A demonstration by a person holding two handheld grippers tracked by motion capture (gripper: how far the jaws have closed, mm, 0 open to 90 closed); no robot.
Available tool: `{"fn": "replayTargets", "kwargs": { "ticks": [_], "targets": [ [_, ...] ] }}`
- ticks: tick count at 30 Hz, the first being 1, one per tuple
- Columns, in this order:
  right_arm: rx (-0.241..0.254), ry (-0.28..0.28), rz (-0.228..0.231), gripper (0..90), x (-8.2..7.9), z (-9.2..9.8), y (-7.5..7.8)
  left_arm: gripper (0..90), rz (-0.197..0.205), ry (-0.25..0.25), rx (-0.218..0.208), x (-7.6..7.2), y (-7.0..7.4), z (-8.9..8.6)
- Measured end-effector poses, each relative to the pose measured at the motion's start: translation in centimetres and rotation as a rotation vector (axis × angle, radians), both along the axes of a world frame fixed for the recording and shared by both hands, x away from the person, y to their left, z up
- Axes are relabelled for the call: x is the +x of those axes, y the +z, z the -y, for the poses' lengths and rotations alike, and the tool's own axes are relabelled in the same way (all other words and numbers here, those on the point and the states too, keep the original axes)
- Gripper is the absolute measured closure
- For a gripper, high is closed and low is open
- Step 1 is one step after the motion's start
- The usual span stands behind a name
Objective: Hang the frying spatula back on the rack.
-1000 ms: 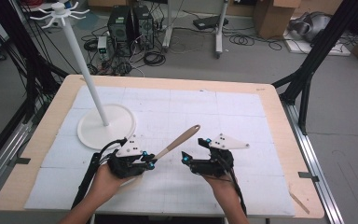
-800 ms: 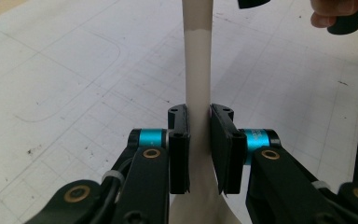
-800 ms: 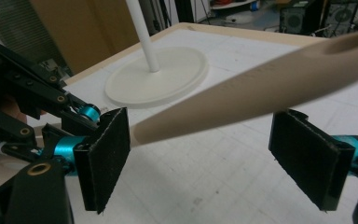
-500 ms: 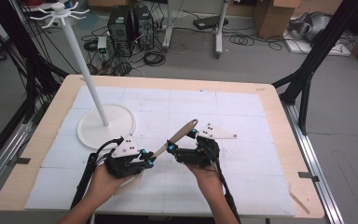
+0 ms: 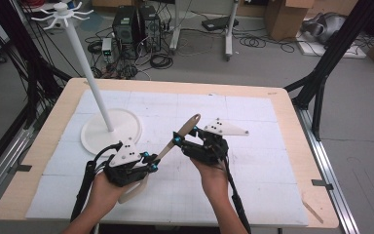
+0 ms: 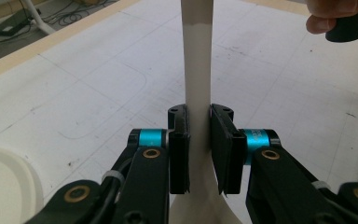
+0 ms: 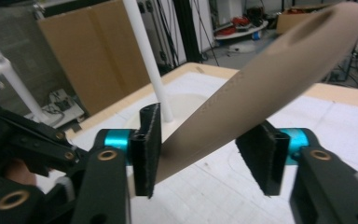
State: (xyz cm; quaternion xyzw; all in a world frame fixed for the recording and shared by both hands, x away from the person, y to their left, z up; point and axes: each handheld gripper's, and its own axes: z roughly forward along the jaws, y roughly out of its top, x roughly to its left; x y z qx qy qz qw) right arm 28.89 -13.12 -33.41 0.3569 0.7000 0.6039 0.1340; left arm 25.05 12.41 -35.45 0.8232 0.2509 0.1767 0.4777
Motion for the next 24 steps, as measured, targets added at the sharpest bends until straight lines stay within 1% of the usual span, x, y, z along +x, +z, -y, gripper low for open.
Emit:
{"fn": "replayTargets", "kwargs": {
  "ticks": [2,4,7,9,11,13,15,19,20,21,22,23,24],
  "targets": [
    [0.023,0.019,0.002,56.4,0.0,-0.1,0.5,77.4,0.008,0.004,-0.007,-0.1,0.1,-0.2],
    [0.033,0.028,0.01,58.1,-0.1,-0.2,0.8,77.3,0.018,0.002,-0.017,-0.2,0.2,-0.2],
    [0.04,0.044,0.043,60.4,-0.4,-0.4,1.2,77.4,0.034,0.0,-0.03,-0.4,0.3,-0.3],
    [0.049,0.057,0.06,62.3,-0.7,-0.5,1.6,77.3,0.044,-0.005,-0.047,-0.5,0.4,-0.4],
    [0.067,0.078,0.081,64.3,-1.0,-0.6,2.1,77.3,0.054,-0.01,-0.063,-0.7,0.5,-0.5],
    [0.077,0.103,0.097,66.2,-1.2,-0.8,2.6,77.3,0.055,-0.015,-0.081,-0.7,0.6,-0.5],
    [0.072,0.131,0.112,67.9,-1.5,-1.1,3.2,77.2,0.059,-0.018,-0.089,-0.8,0.7,-0.6],
    [0.056,0.197,0.153,71.6,-2.0,-2.1,4.2,76.7,0.052,-0.028,-0.127,-0.7,0.8,-0.8],
    [0.046,0.218,0.167,72.5,-2.2,-2.3,4.5,76.6,0.044,-0.038,-0.147,-0.7,0.8,-0.8],
    [0.033,0.237,0.181,73.0,-2.5,-2.7,4.9,76.4,0.043,-0.045,-0.149,-0.7,0.9,-0.9],
    [0.026,0.247,0.191,73.4,-2.6,-2.9,5.0,76.3,0.043,-0.058,-0.161,-0.7,0.9,-1.0],
    [0.008,0.265,0.206,73.6,-2.8,-3.2,5.4,76.4,0.047,-0.068,-0.16,-0.7,0.9,-1.0],
    [0.002,0.275,0.211,73.7,-3.0,-3.4,5.5,76.3,0.047,-0.082,-0.172,-0.8,1.0,-1.1]
  ]
}}
